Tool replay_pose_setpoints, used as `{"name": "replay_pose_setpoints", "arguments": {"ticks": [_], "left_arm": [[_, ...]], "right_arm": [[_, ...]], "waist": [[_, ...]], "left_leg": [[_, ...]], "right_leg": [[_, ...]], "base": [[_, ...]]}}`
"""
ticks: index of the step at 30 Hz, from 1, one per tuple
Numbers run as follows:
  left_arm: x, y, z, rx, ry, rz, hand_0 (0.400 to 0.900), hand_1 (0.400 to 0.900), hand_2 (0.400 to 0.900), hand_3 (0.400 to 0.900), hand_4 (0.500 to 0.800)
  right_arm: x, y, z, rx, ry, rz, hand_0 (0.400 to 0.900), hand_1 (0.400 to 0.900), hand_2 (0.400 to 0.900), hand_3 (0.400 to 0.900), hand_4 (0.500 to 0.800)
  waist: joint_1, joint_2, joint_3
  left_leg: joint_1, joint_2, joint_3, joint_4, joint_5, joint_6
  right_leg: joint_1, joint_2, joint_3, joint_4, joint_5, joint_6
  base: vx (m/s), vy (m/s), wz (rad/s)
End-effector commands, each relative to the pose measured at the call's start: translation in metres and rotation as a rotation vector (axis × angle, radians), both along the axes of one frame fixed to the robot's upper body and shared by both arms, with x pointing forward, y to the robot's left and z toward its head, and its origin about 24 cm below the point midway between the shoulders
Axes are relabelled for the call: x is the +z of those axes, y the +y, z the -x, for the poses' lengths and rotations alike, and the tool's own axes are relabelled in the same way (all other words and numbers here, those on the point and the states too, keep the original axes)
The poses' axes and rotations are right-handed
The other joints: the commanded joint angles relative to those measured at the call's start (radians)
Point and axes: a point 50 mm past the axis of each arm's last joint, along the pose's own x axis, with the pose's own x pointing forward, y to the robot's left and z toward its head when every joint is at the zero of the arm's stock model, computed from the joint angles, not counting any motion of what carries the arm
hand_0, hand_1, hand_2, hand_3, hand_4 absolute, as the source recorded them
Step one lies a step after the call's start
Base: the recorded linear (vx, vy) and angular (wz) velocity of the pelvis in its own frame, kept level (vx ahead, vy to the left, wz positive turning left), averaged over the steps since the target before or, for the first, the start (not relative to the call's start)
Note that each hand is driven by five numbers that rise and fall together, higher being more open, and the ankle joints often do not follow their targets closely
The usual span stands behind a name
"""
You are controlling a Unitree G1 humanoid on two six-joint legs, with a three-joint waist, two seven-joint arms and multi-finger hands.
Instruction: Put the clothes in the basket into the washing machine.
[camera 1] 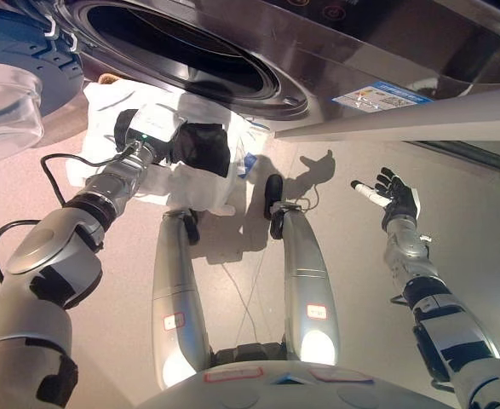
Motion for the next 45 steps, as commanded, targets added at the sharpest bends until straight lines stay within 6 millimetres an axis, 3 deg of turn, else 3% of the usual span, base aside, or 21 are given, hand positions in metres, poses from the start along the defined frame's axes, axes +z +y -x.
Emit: {"name": "replay_pose_setpoints", "arguments": {"ticks": [1,15,35,36,37,38,45], "left_arm": [[0.005,0.009,-0.001,0.032,-0.031,0.026,0.900,0.900,0.900,0.900,0.800],[0.018,0.027,-0.002,0.087,-0.069,-0.028,0.900,0.900,0.900,0.900,0.800],[0.047,0.054,-0.002,0.169,-0.161,-0.061,0.900,0.900,0.900,0.900,0.800],[0.047,0.054,-0.002,0.172,-0.162,-0.054,0.747,0.747,0.747,0.747,0.708],[0.047,0.054,-0.002,0.172,-0.162,-0.054,0.631,0.631,0.631,0.631,0.639],[0.047,0.053,-0.002,0.177,-0.167,-0.038,0.400,0.400,0.400,0.400,0.500],[0.043,0.051,-0.002,0.177,-0.162,-0.003,0.400,0.400,0.400,0.400,0.500]], "right_arm": [[0.008,-0.037,0.021,-0.073,-0.015,0.084,0.900,0.900,0.900,0.900,0.800],[0.019,-0.041,0.020,-0.083,-0.077,0.084,0.900,0.900,0.900,0.900,0.800],[0.038,-0.044,0.017,-0.092,-0.181,0.072,0.900,0.900,0.900,0.900,0.800],[0.037,-0.043,0.017,-0.092,-0.180,0.071,0.900,0.900,0.900,0.900,0.800],[0.037,-0.043,0.017,-0.092,-0.180,0.071,0.900,0.900,0.900,0.900,0.800],[0.037,-0.044,0.018,-0.098,-0.181,0.070,0.900,0.900,0.900,0.900,0.800],[0.037,-0.047,0.021,-0.101,-0.178,0.073,0.900,0.900,0.900,0.900,0.800]], "waist": [[-0.001,0.016,-0.066],[-0.017,-0.004,-0.069],[-0.037,-0.032,-0.068],[-0.038,-0.033,-0.070],[-0.038,-0.033,-0.070],[-0.039,-0.034,-0.074],[-0.042,-0.029,-0.098]], "left_leg": [[0.007,-0.005,-0.034,-0.012,-0.053,-0.006],[-0.119,-0.005,-0.048,0.080,-0.083,-0.001],[-0.249,0.003,-0.028,0.259,-0.177,0.039],[-0.252,0.002,-0.028,0.262,-0.178,0.040],[-0.253,0.002,-0.028,0.262,-0.178,0.040],[-0.255,0.001,-0.027,0.264,-0.178,0.041],[-0.265,-0.004,-0.029,0.262,-0.172,0.038]], "right_leg": [[0.052,0.029,-0.009,0.032,-0.094,0.000],[-0.060,0.030,-0.018,0.104,-0.112,-0.002],[-0.204,0.049,-0.023,0.251,-0.143,0.013],[-0.208,0.049,-0.023,0.253,-0.142,0.013],[-0.209,0.049,-0.023,0.253,-0.142,0.013],[-0.214,0.051,-0.023,0.255,-0.141,0.012],[-0.230,0.053,-0.022,0.256,-0.140,0.003]], "base": [[0.00,0.000,0.00],[0.00,0.001,-0.01],[0.01,0.028,-0.07],[-0.01,0.020,-0.04],[-0.01,0.027,-0.06],[-0.01,0.021,-0.04],[0.00,0.004,-0.01]]}}
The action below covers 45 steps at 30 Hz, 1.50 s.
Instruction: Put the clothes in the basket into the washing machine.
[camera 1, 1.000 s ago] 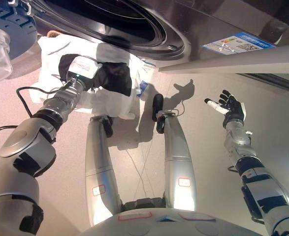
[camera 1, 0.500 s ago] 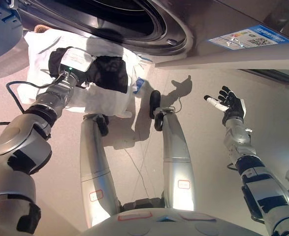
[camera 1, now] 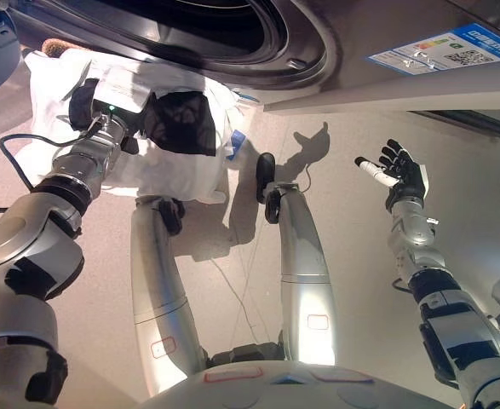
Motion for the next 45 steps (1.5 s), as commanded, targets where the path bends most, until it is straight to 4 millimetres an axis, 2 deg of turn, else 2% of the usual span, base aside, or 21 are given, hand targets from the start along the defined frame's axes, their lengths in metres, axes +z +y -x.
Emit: {"name": "replay_pose_setpoints", "arguments": {"ticks": [1,11,15,16,19,24,28,29,30,33,38,42,43,45], "left_arm": [[-0.008,0.017,0.005,0.081,-0.002,0.030,0.400,0.400,0.400,0.400,0.500],[-0.006,0.016,0.005,0.085,-0.042,0.080,0.400,0.400,0.400,0.400,0.500],[-0.003,0.016,0.005,0.104,-0.099,0.267,0.400,0.400,0.400,0.400,0.500],[-0.003,0.016,0.005,0.105,-0.099,0.268,0.400,0.400,0.400,0.400,0.500],[0.005,0.012,0.005,0.093,-0.182,0.550,0.400,0.400,0.400,0.400,0.500],[0.001,0.004,0.007,0.063,-0.221,0.924,0.400,0.400,0.400,0.400,0.500],[-0.010,-0.002,0.009,0.055,-0.204,1.184,0.400,0.400,0.400,0.400,0.500],[-0.010,-0.002,0.009,0.055,-0.204,1.185,0.400,0.400,0.400,0.400,0.500],[-0.014,-0.009,0.011,0.031,-0.208,1.353,0.400,0.400,0.400,0.400,0.500],[-0.020,-0.020,0.013,-0.016,-0.207,1.595,0.400,0.400,0.400,0.400,0.500],[-0.025,-0.037,0.016,-0.086,-0.183,1.801,0.400,0.400,0.400,0.400,0.500],[-0.027,-0.045,0.018,-0.126,-0.193,2.065,0.400,0.400,0.400,0.400,0.500],[-0.027,-0.045,0.018,-0.126,-0.193,2.067,0.400,0.400,0.400,0.400,0.500],[-0.028,-0.056,0.018,-0.158,-0.196,2.213,0.400,0.400,0.400,0.400,0.500]], "right_arm": [[0.003,-0.050,0.035,-0.155,-0.023,0.054,0.900,0.900,0.900,0.900,0.800],[0.002,-0.047,0.034,-0.149,-0.025,0.054,0.900,0.900,0.900,0.900,0.800],[-0.004,-0.042,0.034,-0.148,-0.011,0.042,0.900,0.900,0.900,0.900,0.800],[-0.004,-0.042,0.034,-0.147,-0.011,0.043,0.900,0.900,0.900,0.900,0.800],[-0.009,-0.041,0.036,-0.164,0.001,0.023,0.900,0.900,0.900,0.900,0.800],[-0.014,-0.041,0.036,-0.186,0.013,-0.002,0.900,0.900,0.900,0.900,0.800],[-0.018,-0.042,0.038,-0.200,0.034,-0.010,0.900,0.900,0.900,0.900,0.800],[-0.018,-0.042,0.038,-0.199,0.034,-0.010,0.900,0.900,0.900,0.900,0.800],[-0.021,-0.042,0.039,-0.207,0.048,-0.019,0.900,0.900,0.900,0.900,0.800],[-0.028,-0.041,0.041,-0.216,0.070,-0.039,0.900,0.900,0.900,0.900,0.800],[-0.035,-0.042,0.048,-0.231,0.096,-0.059,0.900,0.900,0.900,0.900,0.800],[-0.040,-0.039,0.050,-0.227,0.112,-0.077,0.900,0.900,0.900,0.900,0.800],[-0.040,-0.039,0.050,-0.227,0.113,-0.076,0.900,0.900,0.900,0.900,0.800],[-0.044,-0.037,0.052,-0.226,0.127,-0.087,0.900,0.900,0.900,0.900,0.800]], "waist": [[0.015,0.004,-0.084],[0.017,0.014,-0.103],[0.023,0.017,-0.104],[0.022,0.018,-0.103],[0.030,0.020,-0.101],[0.036,0.026,-0.104],[0.038,0.029,-0.106],[0.037,0.029,-0.105],[0.041,0.033,-0.104],[0.045,0.039,-0.102],[0.048,0.046,-0.101],[0.052,0.050,-0.100],[0.052,0.050,-0.099],[0.053,0.053,-0.101]], "left_leg": [[0.041,-0.024,-0.029,-0.025,-0.072,-0.003],[0.055,-0.032,-0.033,-0.065,-0.048,-0.010],[0.082,-0.034,-0.031,-0.115,-0.023,-0.015],[0.085,-0.035,-0.031,-0.118,-0.021,-0.015],[0.129,-0.043,-0.031,-0.200,0.016,-0.024],[0.188,-0.057,-0.035,-0.308,0.065,-0.037],[0.248,-0.061,-0.037,-0.405,0.106,-0.049],[0.251,-0.061,-0.037,-0.408,0.107,-0.049],[0.282,-0.063,-0.035,-0.456,0.127,-0.055],[0.331,-0.068,-0.034,-0.523,0.155,-0.060],[0.385,-0.078,-0.035,-0.588,0.187,-0.065],[0.412,-0.081,-0.033,-0.615,0.201,-0.066],[0.413,-0.081,-0.033,-0.616,0.201,-0.066],[0.431,-0.084,-0.035,-0.648,0.217,-0.069]], "right_leg": [[0.058,0.044,-0.073,0.036,-0.091,-0.036],[0.075,0.043,-0.074,0.008,-0.085,-0.046],[0.102,0.037,-0.074,-0.036,-0.065,-0.047],[0.105,0.037,-0.074,-0.039,-0.063,-0.047],[0.147,0.030,-0.075,-0.107,-0.039,-0.047],[0.205,0.031,-0.080,-0.197,-0.007,-0.041],[0.260,0.030,-0.082,-0.283,0.031,-0.032],[0.263,0.030,-0.083,-0.285,0.033,-0.032],[0.294,0.032,-0.087,-0.335,0.053,-0.027],[0.341,0.035,-0.088,-0.396,0.074,-0.022],[0.390,0.032,-0.086,-0.454,0.098,-0.018],[0.411,0.031,-0.083,-0.478,0.109,-0.018],[0.413,0.031,-0.083,-0.479,0.109,-0.018],[0.430,0.028,-0.084,-0.506,0.121,-0.015]], "base": [[0.00,0.000,0.00],[0.00,-0.007,0.02],[-0.01,-0.019,0.04],[-0.01,-0.029,0.06],[-0.01,-0.040,0.09],[0.00,-0.034,0.11],[0.01,-0.024,0.08],[0.02,-0.023,0.08],[0.02,-0.019,0.09],[0.03,-0.028,0.10],[0.01,-0.018,0.07],[0.00,0.000,0.00],[0.00,-0.014,0.04],[0.01,-0.026,0.07]]}}
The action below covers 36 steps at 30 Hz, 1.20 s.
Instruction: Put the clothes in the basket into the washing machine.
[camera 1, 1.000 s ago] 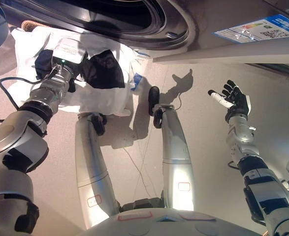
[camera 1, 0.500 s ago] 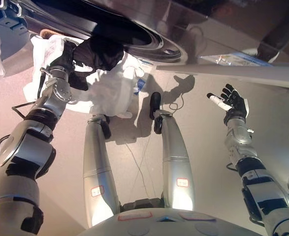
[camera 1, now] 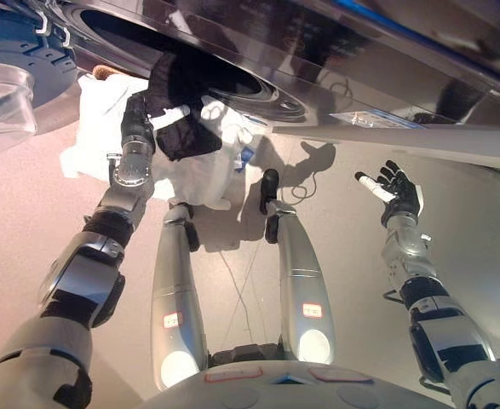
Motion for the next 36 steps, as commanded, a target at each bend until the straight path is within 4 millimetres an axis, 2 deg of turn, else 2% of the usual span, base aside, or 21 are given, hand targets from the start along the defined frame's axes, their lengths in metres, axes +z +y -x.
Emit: {"name": "replay_pose_setpoints", "arguments": {"ticks": [1,11,15,19,24,32,36], "left_arm": [[0.014,-0.017,0.005,-0.047,-0.180,0.269,0.400,0.400,0.400,0.400,0.500],[0.031,-0.049,0.008,-0.135,-0.288,0.550,0.400,0.400,0.400,0.400,0.500],[0.037,-0.052,0.006,-0.153,-0.309,0.606,0.400,0.400,0.400,0.400,0.500],[0.053,-0.054,0.000,-0.154,-0.354,0.669,0.400,0.400,0.400,0.400,0.500],[0.069,-0.047,-0.009,-0.121,-0.385,0.697,0.400,0.400,0.400,0.400,0.500],[0.098,-0.025,-0.020,-0.052,-0.446,0.756,0.400,0.400,0.400,0.400,0.500],[0.110,-0.022,-0.022,-0.072,-0.472,0.753,0.400,0.400,0.400,0.400,0.500]], "right_arm": [[-0.014,-0.040,0.039,-0.151,0.060,0.018,0.900,0.900,0.900,0.900,0.800],[-0.025,-0.032,0.046,-0.141,0.089,0.001,0.900,0.900,0.900,0.900,0.800],[-0.026,-0.029,0.045,-0.126,0.092,0.004,0.900,0.900,0.900,0.900,0.800],[-0.024,-0.025,0.043,-0.108,0.088,0.012,0.900,0.900,0.900,0.900,0.800],[-0.023,-0.022,0.039,-0.087,0.089,0.020,0.900,0.900,0.900,0.900,0.800],[-0.020,-0.019,0.034,-0.066,0.083,0.033,0.900,0.900,0.900,0.900,0.800],[-0.018,-0.018,0.032,-0.054,0.077,0.032,0.900,0.900,0.900,0.900,0.800]], "waist": [[0.001,0.054,-0.102],[0.000,0.054,-0.099],[-0.006,0.051,-0.101],[-0.017,0.046,-0.108],[-0.030,0.041,-0.119],[-0.057,0.033,-0.145],[-0.065,0.032,-0.158]], "left_leg": [[0.031,-0.041,-0.049,-0.090,0.002,0.001],[0.099,-0.049,-0.046,-0.173,0.043,-0.005],[0.121,-0.046,-0.046,-0.192,0.051,-0.009],[0.116,-0.043,-0.049,-0.191,0.055,-0.012],[0.104,-0.036,-0.050,-0.187,0.053,-0.013],[0.081,-0.023,-0.053,-0.173,0.047,-0.019],[0.074,-0.018,-0.054,-0.174,0.047,-0.022]], "right_leg": [[0.086,0.037,-0.022,-0.100,0.005,0.018],[0.156,0.031,-0.023,-0.174,0.035,0.025],[0.170,0.033,-0.020,-0.192,0.042,0.026],[0.170,0.036,-0.021,-0.202,0.045,0.025],[0.160,0.039,-0.017,-0.203,0.049,0.024],[0.136,0.046,-0.007,-0.201,0.050,0.025],[0.131,0.049,-0.004,-0.208,0.056,0.026]], "base": [[0.01,-0.019,0.04],[0.01,-0.009,0.02],[0.00,-0.005,-0.01],[0.00,-0.005,-0.01],[0.00,-0.012,-0.06],[0.00,-0.004,-0.07],[0.00,-0.004,-0.07]]}}
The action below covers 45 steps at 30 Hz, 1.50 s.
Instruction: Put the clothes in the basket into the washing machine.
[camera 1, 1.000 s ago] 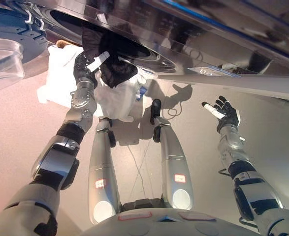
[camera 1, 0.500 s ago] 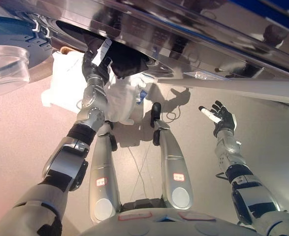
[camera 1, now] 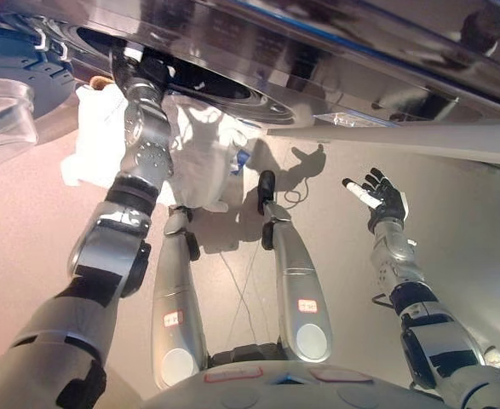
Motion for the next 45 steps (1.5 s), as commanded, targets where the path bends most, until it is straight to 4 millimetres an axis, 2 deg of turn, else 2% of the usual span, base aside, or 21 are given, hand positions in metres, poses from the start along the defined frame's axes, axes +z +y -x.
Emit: {"name": "replay_pose_setpoints", "arguments": {"ticks": [1,11,15,16,17,18,19,22,24,26,29,30,34,39,45], "left_arm": [[0.015,0.003,0.001,0.016,-0.123,-0.001,0.400,0.400,0.400,0.400,0.500],[0.036,0.002,-0.002,0.009,-0.166,-0.008,0.400,0.400,0.400,0.400,0.500],[0.037,0.004,-0.003,0.027,-0.145,-0.071,0.400,0.400,0.400,0.400,0.500],[0.037,0.006,-0.003,0.038,-0.139,-0.090,0.467,0.467,0.467,0.467,0.540],[0.037,0.006,-0.003,0.039,-0.138,-0.091,0.502,0.502,0.502,0.502,0.561],[0.039,0.010,-0.003,0.063,-0.129,-0.139,0.620,0.620,0.620,0.620,0.632],[0.042,0.013,-0.003,0.085,-0.118,-0.197,0.900,0.900,0.900,0.900,0.800],[0.047,0.015,-0.003,0.115,-0.107,-0.290,0.900,0.900,0.900,0.900,0.800],[0.060,0.022,-0.003,0.201,-0.074,-0.568,0.900,0.900,0.900,0.900,0.800],[0.075,0.019,-0.003,0.301,-0.071,-0.854,0.900,0.900,0.900,0.900,0.800],[0.085,0.020,-0.003,0.521,-0.020,-1.289,0.900,0.900,0.900,0.900,0.800],[0.096,0.015,0.000,0.633,-0.062,-1.481,0.900,0.900,0.900,0.900,0.800],[0.097,-0.001,0.000,0.864,-0.123,-1.938,0.900,0.900,0.900,0.900,0.800],[0.105,-0.006,0.000,0.963,-0.159,-2.098,0.900,0.900,0.900,0.900,0.800],[0.102,-0.006,0.001,0.960,-0.158,-2.120,0.900,0.900,0.900,0.900,0.800]], "right_arm": [[-0.011,-0.033,0.030,-0.078,0.065,0.082,0.900,0.900,0.900,0.900,0.800],[-0.009,-0.033,0.031,-0.055,0.061,0.088,0.900,0.900,0.900,0.900,0.800],[-0.009,-0.033,0.033,-0.046,0.059,0.090,0.900,0.900,0.900,0.900,0.800],[-0.009,-0.033,0.032,-0.043,0.056,0.091,0.900,0.900,0.900,0.900,0.800],[-0.009,-0.033,0.032,-0.043,0.056,0.091,0.900,0.900,0.900,0.900,0.800],[-0.008,-0.033,0.032,-0.039,0.052,0.094,0.900,0.900,0.900,0.900,0.800],[-0.006,-0.034,0.032,-0.040,0.048,0.099,0.900,0.900,0.900,0.900,0.800],[-0.004,-0.035,0.031,-0.033,0.039,0.099,0.900,0.900,0.900,0.900,0.800],[-0.002,-0.040,0.033,-0.037,0.037,0.112,0.900,0.900,0.900,0.900,0.800],[-0.001,-0.044,0.035,-0.040,0.038,0.123,0.900,0.900,0.900,0.900,0.800],[0.004,-0.047,0.036,-0.031,0.015,0.156,0.900,0.900,0.900,0.900,0.800],[0.006,-0.049,0.036,-0.034,0.002,0.177,0.900,0.900,0.900,0.900,0.800],[0.012,-0.052,0.037,-0.050,-0.027,0.225,0.900,0.900,0.900,0.900,0.800],[0.012,-0.057,0.042,-0.065,-0.029,0.226,0.900,0.900,0.900,0.900,0.800],[0.014,-0.057,0.043,-0.067,-0.040,0.225,0.900,0.900,0.900,0.900,0.800]], "waist": [[-0.025,0.033,-0.157],[-0.042,0.029,-0.173],[-0.043,0.031,-0.177],[-0.044,0.031,-0.177],[-0.043,0.031,-0.177],[-0.045,0.031,-0.177],[-0.045,0.032,-0.177],[-0.045,0.033,-0.176],[-0.046,0.039,-0.175],[-0.045,0.043,-0.174],[-0.043,0.043,-0.171],[-0.043,0.045,-0.170],[-0.037,0.042,-0.164],[-0.036,0.043,-0.160],[-0.036,0.046,-0.164]], "left_leg": [[-0.008,-0.005,-0.071,-0.023,-0.029,-0.022],[-0.023,0.001,-0.067,-0.017,-0.030,-0.025],[-0.028,0.002,-0.068,-0.014,-0.032,-0.024],[-0.030,0.003,-0.067,-0.011,-0.032,-0.025],[-0.030,0.003,-0.067,-0.011,-0.032,-0.025],[-0.032,0.005,-0.066,-0.009,-0.032,-0.025],[-0.033,0.005,-0.064,-0.009,-0.031,-0.025],[-0.037,0.005,-0.064,-0.007,-0.029,-0.025],[-0.047,0.006,-0.064,-0.002,-0.026,-0.024],[-0.054,0.005,-0.064,0.001,-0.023,-0.023],[-0.061,0.007,-0.065,0.003,-0.021,-0.021],[-0.062,0.008,-0.066,0.002,-0.021,-0.021],[-0.066,0.014,-0.069,0.006,-0.024,-0.020],[-0.070,0.017,-0.069,0.011,-0.025,-0.019],[-0.074,0.019,-0.071,0.014,-0.028,-0.018]], "right_leg": [[0.048,0.044,-0.002,-0.041,-0.030,0.015],[0.037,0.048,0.002,-0.054,-0.020,0.019],[0.032,0.047,0.003,-0.054,-0.018,0.018],[0.031,0.047,0.004,-0.054,-0.016,0.018],[0.030,0.047,0.004,-0.054,-0.016,0.018],[0.029,0.048,0.005,-0.054,-0.013,0.017],[0.028,0.048,0.005,-0.056,-0.013,0.017],[0.025,0.049,0.006,-0.055,-0.011,0.017],[0.021,0.046,0.004,-0.055,-0.008,0.017],[0.017,0.046,0.003,-0.055,-0.005,0.017],[0.009,0.045,0.001,-0.051,-0.006,0.018],[0.008,0.045,0.002,-0.051,-0.007,0.018],[0.005,0.043,-0.001,-0.046,-0.011,0.021],[0.000,0.045,0.001,-0.038,-0.013,0.022],[-0.003,0.046,-0.001,-0.033,-0.017,0.018]], "base": [[0.00,-0.008,-0.05],[0.00,-0.003,-0.03],[0.00,0.000,0.00],[0.00,0.000,0.00],[0.00,0.000,0.00],[0.00,0.000,0.00],[0.00,0.000,0.00],[0.00,0.000,0.00],[0.00,0.000,0.00],[0.00,0.000,0.00],[0.00,0.000,0.00],[0.00,0.000,0.00],[0.00,0.000,0.00],[0.00,0.000,0.00],[0.00,0.000,0.00]]}}
